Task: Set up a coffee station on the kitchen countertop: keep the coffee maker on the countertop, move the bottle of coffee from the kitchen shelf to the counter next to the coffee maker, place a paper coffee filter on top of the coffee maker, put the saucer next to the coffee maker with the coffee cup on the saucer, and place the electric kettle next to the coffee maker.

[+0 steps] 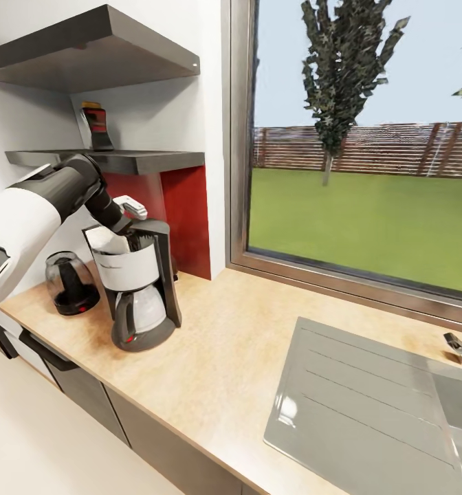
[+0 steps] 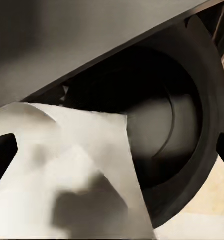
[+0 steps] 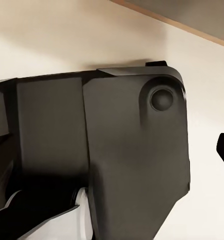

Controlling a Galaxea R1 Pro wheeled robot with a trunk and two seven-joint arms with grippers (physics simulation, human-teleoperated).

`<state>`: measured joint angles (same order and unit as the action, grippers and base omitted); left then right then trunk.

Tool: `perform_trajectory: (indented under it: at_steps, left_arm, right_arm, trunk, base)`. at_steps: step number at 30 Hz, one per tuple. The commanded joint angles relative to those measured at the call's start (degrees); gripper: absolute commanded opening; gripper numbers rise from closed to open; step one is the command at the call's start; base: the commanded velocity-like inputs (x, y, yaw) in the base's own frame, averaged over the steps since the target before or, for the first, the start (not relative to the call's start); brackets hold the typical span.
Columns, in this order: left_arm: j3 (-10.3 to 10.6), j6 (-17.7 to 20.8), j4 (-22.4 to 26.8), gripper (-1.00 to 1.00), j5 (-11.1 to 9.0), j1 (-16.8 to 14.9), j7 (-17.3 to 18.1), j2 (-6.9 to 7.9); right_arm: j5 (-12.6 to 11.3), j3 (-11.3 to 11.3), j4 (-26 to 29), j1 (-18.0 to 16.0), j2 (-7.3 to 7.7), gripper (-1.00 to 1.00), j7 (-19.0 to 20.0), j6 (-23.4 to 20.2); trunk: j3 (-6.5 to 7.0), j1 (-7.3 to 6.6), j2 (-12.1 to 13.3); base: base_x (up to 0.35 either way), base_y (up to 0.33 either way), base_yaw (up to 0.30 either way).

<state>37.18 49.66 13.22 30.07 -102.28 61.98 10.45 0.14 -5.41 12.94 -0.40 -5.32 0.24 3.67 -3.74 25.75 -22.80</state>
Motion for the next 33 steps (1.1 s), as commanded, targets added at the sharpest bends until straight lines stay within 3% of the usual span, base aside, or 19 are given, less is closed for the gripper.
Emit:
perform_trajectory:
  at_steps: [1,24,26,29,31,33]
  left_arm:
    - [-0.18,0.33,0.14,1.0,0.6,-0.02,0.52,0.07]
    - [-0.65,0.74,0.25,1.0,0.18,-0.1,0.51,0.39]
    - [-1.75,0.76,0.53,1.0,-0.01,-0.12,0.51,0.36]
    - [-5.96,0.83,1.97,1.0,-0.23,-0.11,0.5,0.36]
    - [-9.89,0.82,2.98,1.0,-0.18,-0.11,0.41,0.36]
    - [-11.81,0.8,3.43,1.0,-0.14,-0.11,0.09,0.36]
  right_arm:
    - [0.02,-0.39,-0.02,-0.04,-0.05,1.0,0.03,0.2]
    - [0.02,-0.39,-0.02,-0.04,-0.05,1.0,0.03,0.2]
    - [0.03,-0.39,-0.02,-0.04,-0.05,1.0,0.03,0.2]
    - [0.03,-0.39,-0.02,-0.04,-0.05,1.0,0.03,0.2]
    - [0.03,-0.39,-0.02,-0.04,-0.05,1.0,0.03,0.2]
    - [0.03,-0.39,-0.02,-0.04,-0.05,1.0,0.03,0.2]
  trunk:
    - [-0.13,0.03,-0.12]
    - [-0.13,0.03,-0.12]
    - [-0.13,0.03,-0.12]
    - [-0.13,0.03,-0.12]
    - [-0.13,0.03,-0.12]
    - [-0.13,0.03,-0.12]
  base:
    - [0.0,0.0,0.0]
    - [0.0,0.0,0.0]
    - [0.0,0.0,0.0]
    - [0.0,0.0,0.0]
    - [0.0,0.0,0.0]
    - [0.0,0.0,0.0]
